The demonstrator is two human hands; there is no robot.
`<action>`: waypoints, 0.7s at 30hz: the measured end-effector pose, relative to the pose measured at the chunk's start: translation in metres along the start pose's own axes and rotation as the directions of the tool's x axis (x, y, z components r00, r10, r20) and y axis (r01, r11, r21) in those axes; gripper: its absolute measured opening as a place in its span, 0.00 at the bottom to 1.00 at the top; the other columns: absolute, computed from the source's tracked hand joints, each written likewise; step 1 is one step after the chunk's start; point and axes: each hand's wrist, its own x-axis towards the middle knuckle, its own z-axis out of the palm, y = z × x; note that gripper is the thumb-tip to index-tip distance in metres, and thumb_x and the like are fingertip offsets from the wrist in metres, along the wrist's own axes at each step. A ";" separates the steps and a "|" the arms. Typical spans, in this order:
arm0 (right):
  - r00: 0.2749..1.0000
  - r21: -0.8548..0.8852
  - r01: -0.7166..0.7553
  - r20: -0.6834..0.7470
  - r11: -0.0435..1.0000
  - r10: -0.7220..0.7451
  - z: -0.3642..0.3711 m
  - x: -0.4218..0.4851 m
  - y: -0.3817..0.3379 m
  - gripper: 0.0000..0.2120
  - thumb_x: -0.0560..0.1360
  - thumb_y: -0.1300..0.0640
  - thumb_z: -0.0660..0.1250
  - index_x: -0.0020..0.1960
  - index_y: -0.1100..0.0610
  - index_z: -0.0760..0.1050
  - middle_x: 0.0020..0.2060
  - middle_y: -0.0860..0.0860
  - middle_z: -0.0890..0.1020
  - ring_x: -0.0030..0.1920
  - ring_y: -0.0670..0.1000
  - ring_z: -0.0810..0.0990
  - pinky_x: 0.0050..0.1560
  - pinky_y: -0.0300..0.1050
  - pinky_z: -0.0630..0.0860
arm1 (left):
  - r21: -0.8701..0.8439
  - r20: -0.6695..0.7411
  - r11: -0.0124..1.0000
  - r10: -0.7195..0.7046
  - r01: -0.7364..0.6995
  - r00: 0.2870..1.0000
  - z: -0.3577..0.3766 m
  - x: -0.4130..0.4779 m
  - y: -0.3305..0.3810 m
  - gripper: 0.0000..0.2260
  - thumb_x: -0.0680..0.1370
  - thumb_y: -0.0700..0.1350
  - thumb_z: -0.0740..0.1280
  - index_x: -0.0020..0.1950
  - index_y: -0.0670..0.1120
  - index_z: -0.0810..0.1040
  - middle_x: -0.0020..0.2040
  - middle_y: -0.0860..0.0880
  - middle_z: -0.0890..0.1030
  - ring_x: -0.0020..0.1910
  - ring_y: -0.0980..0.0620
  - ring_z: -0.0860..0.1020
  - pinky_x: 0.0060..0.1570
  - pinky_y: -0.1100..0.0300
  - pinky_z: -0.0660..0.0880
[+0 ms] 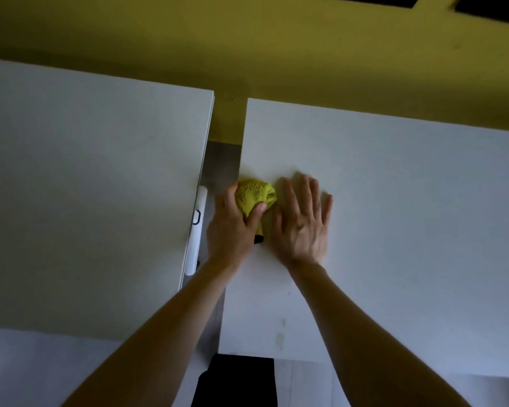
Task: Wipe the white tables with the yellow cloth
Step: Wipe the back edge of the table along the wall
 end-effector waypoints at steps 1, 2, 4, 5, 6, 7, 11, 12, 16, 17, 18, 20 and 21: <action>1.000 -0.006 0.018 0.000 1.000 -0.018 0.004 -0.002 0.002 0.30 0.86 0.45 0.56 0.87 0.45 0.57 0.88 0.52 0.53 0.88 0.55 0.44 0.86 0.66 0.41 | -0.015 0.001 1.000 0.015 -0.015 1.000 0.002 0.013 0.003 0.31 0.82 0.65 0.67 0.79 0.50 0.67 0.71 0.45 0.76 0.65 0.40 0.80 0.55 0.50 0.77; 0.999 -0.024 0.044 -0.011 0.999 -0.044 0.007 -0.004 0.004 0.30 0.87 0.45 0.56 0.88 0.46 0.57 0.88 0.52 0.52 0.88 0.55 0.43 0.86 0.65 0.42 | -0.030 -0.004 0.999 0.027 -0.027 1.000 0.007 0.033 0.008 0.30 0.82 0.64 0.69 0.79 0.50 0.68 0.71 0.45 0.76 0.65 0.40 0.79 0.54 0.52 0.75; 0.995 -0.035 0.082 -0.057 0.996 -0.084 0.008 -0.005 0.009 0.29 0.88 0.46 0.54 0.87 0.49 0.59 0.88 0.54 0.53 0.88 0.56 0.45 0.87 0.63 0.46 | -0.050 -0.022 0.999 0.007 -0.008 1.000 0.019 0.085 0.024 0.30 0.82 0.62 0.70 0.79 0.48 0.68 0.71 0.43 0.77 0.65 0.39 0.78 0.50 0.55 0.68; 0.993 -0.029 0.093 -0.076 0.995 -0.095 0.008 -0.001 0.011 0.28 0.88 0.47 0.53 0.87 0.49 0.60 0.88 0.54 0.54 0.88 0.56 0.46 0.87 0.62 0.47 | -0.052 -0.021 0.999 -0.018 0.017 1.000 0.027 0.112 0.034 0.30 0.82 0.62 0.70 0.79 0.48 0.68 0.71 0.43 0.77 0.65 0.38 0.78 0.50 0.54 0.67; 0.991 -0.030 0.097 -0.084 0.995 -0.100 0.009 0.002 0.013 0.28 0.88 0.47 0.53 0.87 0.50 0.61 0.87 0.55 0.55 0.88 0.57 0.47 0.87 0.61 0.48 | -0.053 -0.015 0.998 -0.037 0.036 0.999 0.034 0.134 0.043 0.30 0.82 0.63 0.69 0.79 0.49 0.68 0.70 0.42 0.77 0.64 0.37 0.79 0.51 0.52 0.69; 0.991 -0.039 0.096 -0.090 0.995 -0.099 0.011 0.002 0.014 0.28 0.88 0.47 0.54 0.86 0.50 0.62 0.87 0.55 0.57 0.88 0.57 0.49 0.87 0.61 0.49 | -0.062 -0.009 0.997 -0.047 0.046 0.999 0.039 0.148 0.048 0.30 0.83 0.63 0.69 0.79 0.49 0.67 0.70 0.42 0.77 0.64 0.37 0.79 0.52 0.51 0.71; 0.974 -0.040 0.128 -0.184 0.991 -0.134 0.004 0.005 0.016 0.25 0.83 0.49 0.62 0.78 0.54 0.75 0.77 0.59 0.74 0.79 0.64 0.69 0.79 0.65 0.64 | -0.219 -0.010 0.976 0.011 -0.013 1.000 0.031 0.119 0.033 0.28 0.83 0.57 0.72 0.78 0.47 0.69 0.69 0.42 0.78 0.64 0.39 0.78 0.54 0.51 0.73; 0.970 -0.027 0.105 -0.220 0.994 -0.109 0.002 0.017 0.013 0.23 0.81 0.50 0.64 0.74 0.55 0.78 0.71 0.59 0.78 0.73 0.64 0.74 0.75 0.64 0.68 | -0.244 -0.022 0.968 0.049 -0.053 0.999 0.026 0.100 0.025 0.27 0.83 0.56 0.72 0.77 0.46 0.70 0.68 0.44 0.79 0.62 0.42 0.79 0.54 0.53 0.74; 0.988 0.021 0.032 -0.151 0.999 -0.028 0.008 0.066 -0.003 0.26 0.83 0.50 0.58 0.80 0.52 0.72 0.81 0.57 0.70 0.83 0.60 0.64 0.84 0.65 0.56 | -0.291 0.015 0.955 0.060 -0.053 0.998 0.013 0.038 0.003 0.27 0.83 0.55 0.72 0.78 0.47 0.70 0.62 0.57 0.74 0.52 0.66 0.71 0.42 0.77 0.70; 0.992 0.017 0.057 -0.112 0.998 -0.055 0.013 0.070 -0.003 0.28 0.84 0.49 0.56 0.83 0.51 0.68 0.85 0.54 0.65 0.86 0.57 0.57 0.86 0.63 0.50 | -0.312 0.030 0.949 0.061 -0.049 0.998 0.014 0.033 0.002 0.27 0.83 0.55 0.72 0.78 0.47 0.70 0.62 0.57 0.74 0.53 0.67 0.70 0.43 0.79 0.69; 0.992 0.026 0.084 -0.098 0.996 -0.081 0.017 0.073 0.000 0.29 0.84 0.47 0.53 0.84 0.50 0.67 0.85 0.52 0.63 0.87 0.54 0.55 0.87 0.61 0.48 | -0.323 0.035 0.945 0.071 -0.056 0.997 0.015 0.034 0.002 0.27 0.83 0.56 0.72 0.78 0.47 0.70 0.64 0.55 0.75 0.54 0.67 0.70 0.46 0.79 0.69; 0.988 0.066 0.107 -0.116 0.992 -0.099 0.015 0.072 0.007 0.29 0.85 0.44 0.50 0.83 0.51 0.69 0.85 0.51 0.64 0.87 0.52 0.56 0.87 0.58 0.48 | -0.329 0.028 0.940 0.108 -0.093 0.994 0.021 0.057 0.004 0.28 0.82 0.59 0.72 0.77 0.47 0.71 0.67 0.50 0.78 0.59 0.58 0.75 0.52 0.69 0.71; 0.986 0.076 0.106 -0.138 0.991 -0.095 0.014 0.072 0.011 0.28 0.86 0.46 0.50 0.83 0.51 0.69 0.85 0.50 0.65 0.87 0.51 0.57 0.87 0.58 0.49 | -0.331 0.027 0.939 0.110 -0.095 0.994 0.025 0.076 0.009 0.28 0.82 0.59 0.72 0.77 0.47 0.71 0.68 0.47 0.78 0.61 0.52 0.77 0.53 0.63 0.72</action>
